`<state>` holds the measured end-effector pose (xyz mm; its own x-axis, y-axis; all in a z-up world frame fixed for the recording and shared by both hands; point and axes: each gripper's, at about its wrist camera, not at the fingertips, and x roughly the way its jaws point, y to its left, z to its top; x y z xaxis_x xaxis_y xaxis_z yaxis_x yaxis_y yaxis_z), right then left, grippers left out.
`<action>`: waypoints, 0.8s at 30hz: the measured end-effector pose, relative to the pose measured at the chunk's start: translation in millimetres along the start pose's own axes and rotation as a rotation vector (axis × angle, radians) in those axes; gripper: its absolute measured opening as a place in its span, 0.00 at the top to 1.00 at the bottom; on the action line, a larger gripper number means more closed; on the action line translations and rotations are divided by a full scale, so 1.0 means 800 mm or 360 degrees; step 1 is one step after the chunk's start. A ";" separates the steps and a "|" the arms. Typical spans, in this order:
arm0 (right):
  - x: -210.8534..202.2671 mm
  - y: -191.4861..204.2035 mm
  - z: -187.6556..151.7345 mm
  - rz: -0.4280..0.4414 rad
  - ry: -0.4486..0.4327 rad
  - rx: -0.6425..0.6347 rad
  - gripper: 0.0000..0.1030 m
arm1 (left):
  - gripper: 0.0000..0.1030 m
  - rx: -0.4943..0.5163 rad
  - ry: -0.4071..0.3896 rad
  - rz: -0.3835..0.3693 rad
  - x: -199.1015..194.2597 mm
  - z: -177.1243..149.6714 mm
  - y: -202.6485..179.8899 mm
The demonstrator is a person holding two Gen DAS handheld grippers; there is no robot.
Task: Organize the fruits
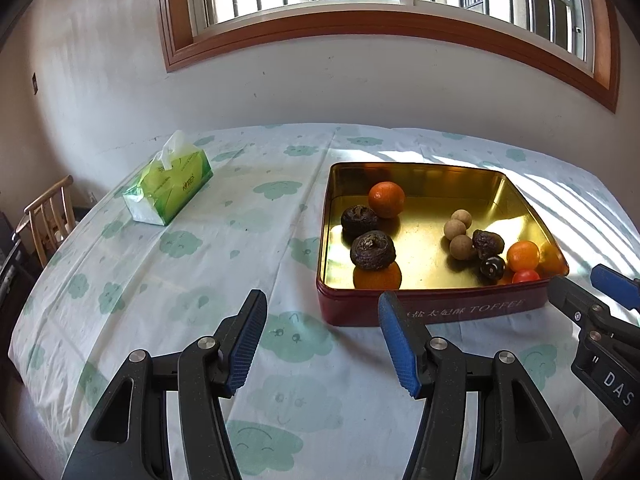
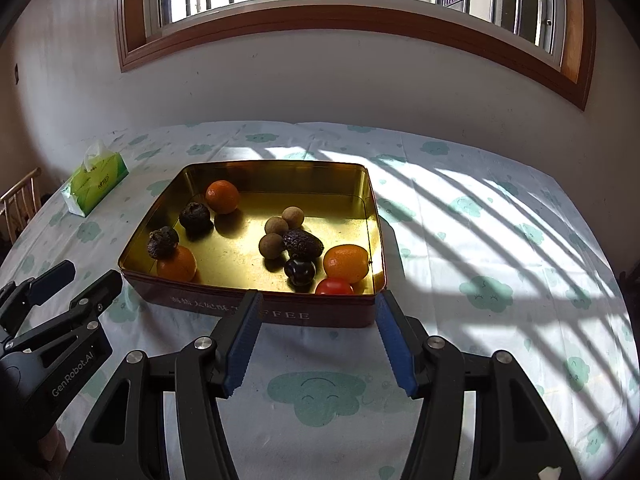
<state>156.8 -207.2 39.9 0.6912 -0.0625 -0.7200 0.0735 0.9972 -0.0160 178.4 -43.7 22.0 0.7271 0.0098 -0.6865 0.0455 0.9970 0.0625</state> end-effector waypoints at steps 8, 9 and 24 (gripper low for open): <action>-0.010 0.001 -0.010 0.0013 -0.0004 0.0005 0.46 | 0.43 -0.0014 0.0016 0.0005 -0.009 -0.010 0.002; -0.011 0.001 -0.011 0.0012 -0.0004 0.0003 0.46 | 0.43 -0.0017 0.0020 0.0001 -0.010 -0.011 0.002; -0.013 0.003 -0.018 0.0021 0.0002 -0.0001 0.46 | 0.43 -0.0007 0.0024 -0.0004 -0.018 -0.015 -0.005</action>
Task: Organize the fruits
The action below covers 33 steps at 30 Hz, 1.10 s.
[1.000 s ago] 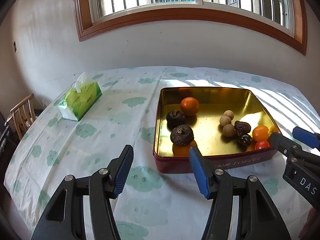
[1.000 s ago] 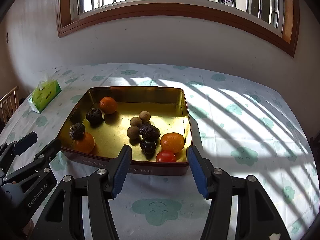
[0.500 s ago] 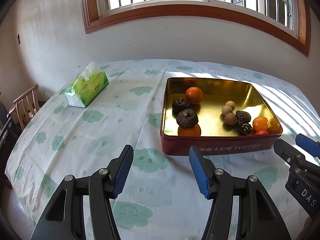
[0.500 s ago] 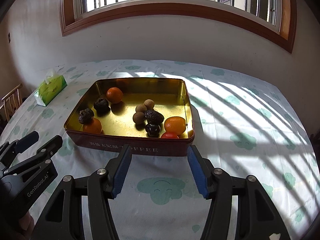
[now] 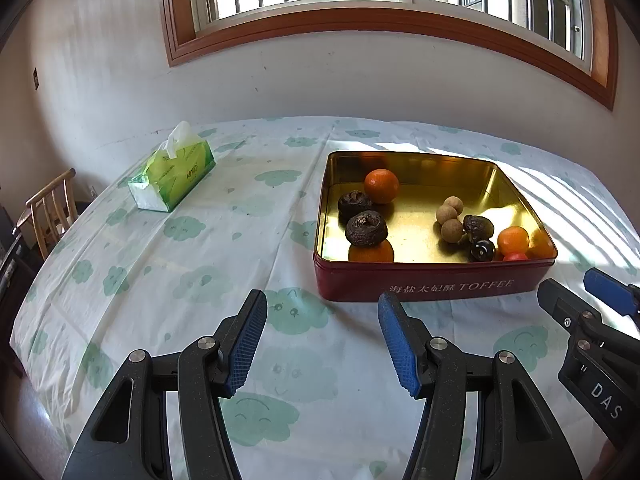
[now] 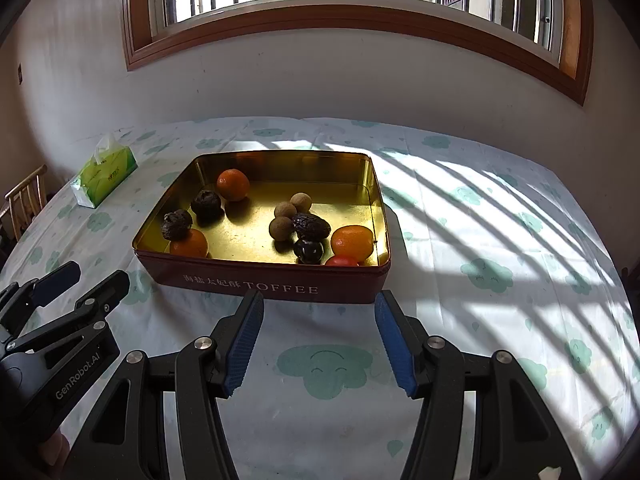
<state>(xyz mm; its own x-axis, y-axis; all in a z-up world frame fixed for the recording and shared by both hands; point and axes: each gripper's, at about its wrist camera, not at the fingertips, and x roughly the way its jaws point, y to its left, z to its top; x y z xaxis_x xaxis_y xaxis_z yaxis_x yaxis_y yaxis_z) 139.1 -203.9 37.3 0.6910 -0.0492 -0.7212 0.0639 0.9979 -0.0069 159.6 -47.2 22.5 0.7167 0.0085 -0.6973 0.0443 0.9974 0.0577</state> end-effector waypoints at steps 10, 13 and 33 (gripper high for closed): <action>0.002 -0.002 0.000 0.0000 0.0009 0.0012 0.46 | 0.43 0.0017 0.0008 -0.0013 0.000 -0.002 -0.005; 0.001 -0.002 -0.001 -0.0004 0.0010 0.0010 0.46 | 0.43 0.0016 0.0007 -0.0015 -0.001 -0.002 -0.005; 0.002 -0.002 -0.002 0.0001 0.0019 0.0012 0.46 | 0.43 0.0020 0.0007 -0.0022 -0.002 -0.003 -0.008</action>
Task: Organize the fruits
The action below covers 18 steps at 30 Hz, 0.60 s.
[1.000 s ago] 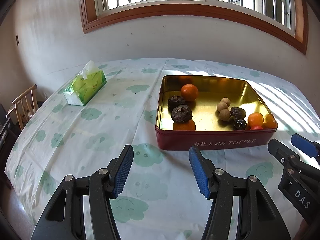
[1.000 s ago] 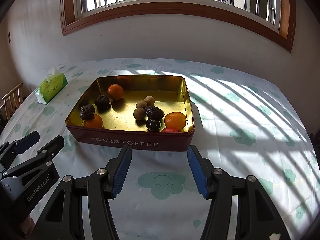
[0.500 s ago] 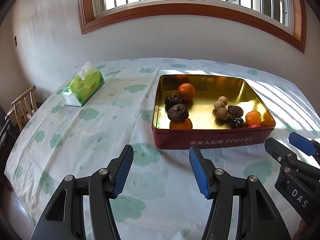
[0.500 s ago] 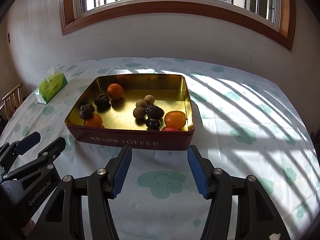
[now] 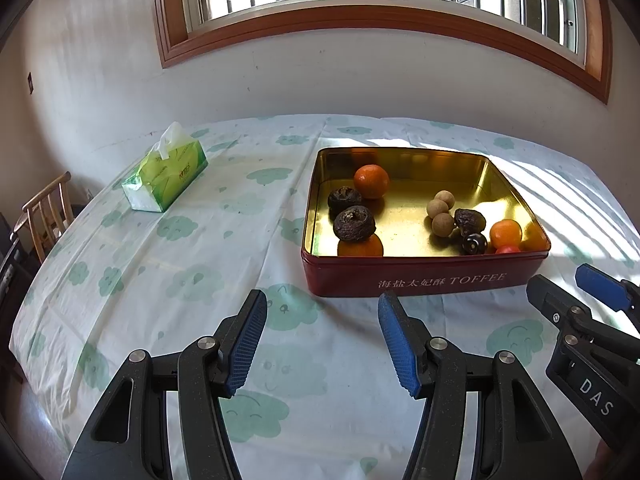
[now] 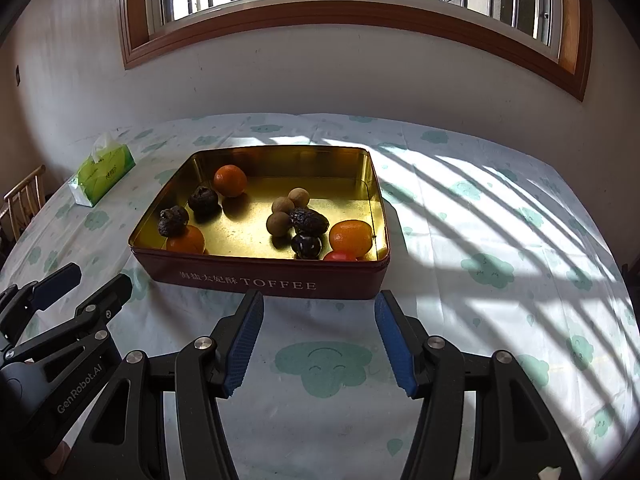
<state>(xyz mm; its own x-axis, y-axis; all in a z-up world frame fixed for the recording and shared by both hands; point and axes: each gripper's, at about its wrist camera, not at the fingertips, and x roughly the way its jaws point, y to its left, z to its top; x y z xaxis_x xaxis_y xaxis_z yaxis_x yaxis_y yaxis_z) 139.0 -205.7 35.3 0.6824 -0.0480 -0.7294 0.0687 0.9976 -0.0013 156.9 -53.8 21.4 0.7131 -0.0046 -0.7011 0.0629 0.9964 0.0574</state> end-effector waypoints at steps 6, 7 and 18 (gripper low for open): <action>0.000 0.001 0.000 0.0000 0.0000 0.0000 0.46 | 0.43 0.0003 0.0002 -0.0006 0.000 0.000 -0.001; 0.000 0.001 0.000 0.0000 0.0001 -0.0001 0.46 | 0.43 0.0002 0.0002 -0.0001 0.000 0.000 -0.001; 0.000 0.001 0.000 0.0000 0.0000 0.0000 0.46 | 0.43 0.0033 -0.0024 0.0016 -0.001 -0.003 -0.004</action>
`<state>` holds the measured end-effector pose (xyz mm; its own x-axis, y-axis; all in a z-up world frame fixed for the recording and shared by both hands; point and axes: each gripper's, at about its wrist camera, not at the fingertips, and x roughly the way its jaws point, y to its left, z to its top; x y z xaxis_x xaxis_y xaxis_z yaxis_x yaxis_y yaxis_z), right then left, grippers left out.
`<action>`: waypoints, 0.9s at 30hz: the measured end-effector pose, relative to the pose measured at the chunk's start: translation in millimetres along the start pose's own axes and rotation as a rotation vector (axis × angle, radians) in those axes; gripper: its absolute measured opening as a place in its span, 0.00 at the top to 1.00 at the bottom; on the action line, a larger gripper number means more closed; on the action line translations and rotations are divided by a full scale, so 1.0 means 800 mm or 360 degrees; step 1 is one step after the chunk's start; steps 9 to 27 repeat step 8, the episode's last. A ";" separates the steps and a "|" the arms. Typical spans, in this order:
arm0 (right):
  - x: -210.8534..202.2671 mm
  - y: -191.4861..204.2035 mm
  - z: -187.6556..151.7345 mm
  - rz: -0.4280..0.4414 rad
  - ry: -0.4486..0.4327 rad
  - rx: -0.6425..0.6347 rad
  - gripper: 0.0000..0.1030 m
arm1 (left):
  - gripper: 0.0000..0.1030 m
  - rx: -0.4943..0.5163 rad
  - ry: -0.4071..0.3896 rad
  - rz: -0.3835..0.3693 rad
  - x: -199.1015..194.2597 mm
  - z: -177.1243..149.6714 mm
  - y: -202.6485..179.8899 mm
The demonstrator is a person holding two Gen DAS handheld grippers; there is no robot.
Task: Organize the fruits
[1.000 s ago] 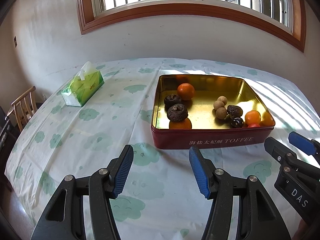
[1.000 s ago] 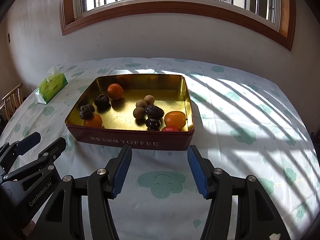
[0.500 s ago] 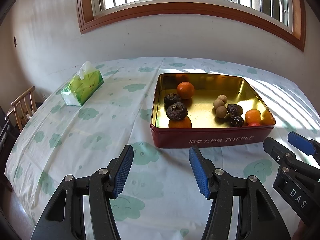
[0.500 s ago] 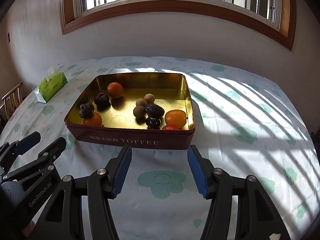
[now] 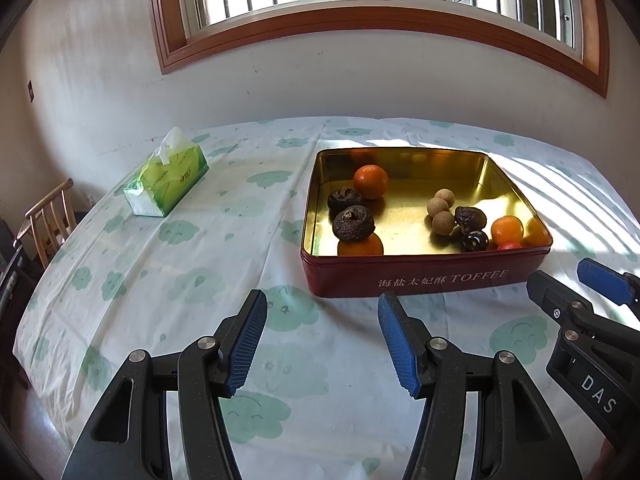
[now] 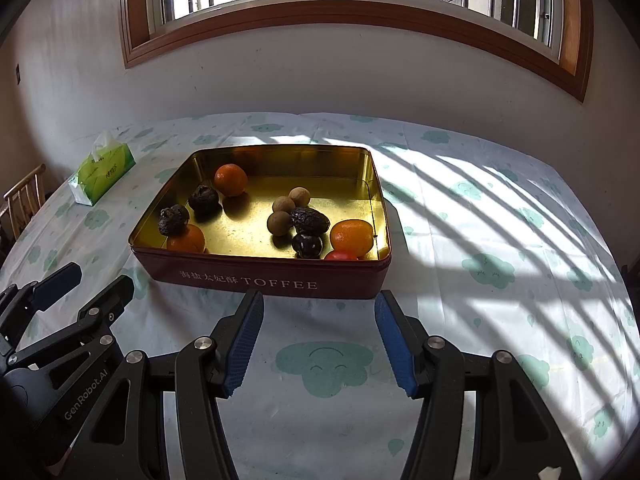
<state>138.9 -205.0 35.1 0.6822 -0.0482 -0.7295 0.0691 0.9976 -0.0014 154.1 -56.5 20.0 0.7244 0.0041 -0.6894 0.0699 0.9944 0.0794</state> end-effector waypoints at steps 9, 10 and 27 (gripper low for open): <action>0.001 0.000 -0.001 -0.0001 0.0001 0.0000 0.46 | 0.43 -0.0012 0.0022 -0.0051 0.000 0.000 0.003; 0.001 0.000 -0.001 -0.0001 0.0001 0.0000 0.46 | 0.43 -0.0012 0.0022 -0.0051 0.000 0.000 0.003; 0.001 0.000 -0.001 -0.0001 0.0001 0.0000 0.46 | 0.43 -0.0012 0.0022 -0.0051 0.000 0.000 0.003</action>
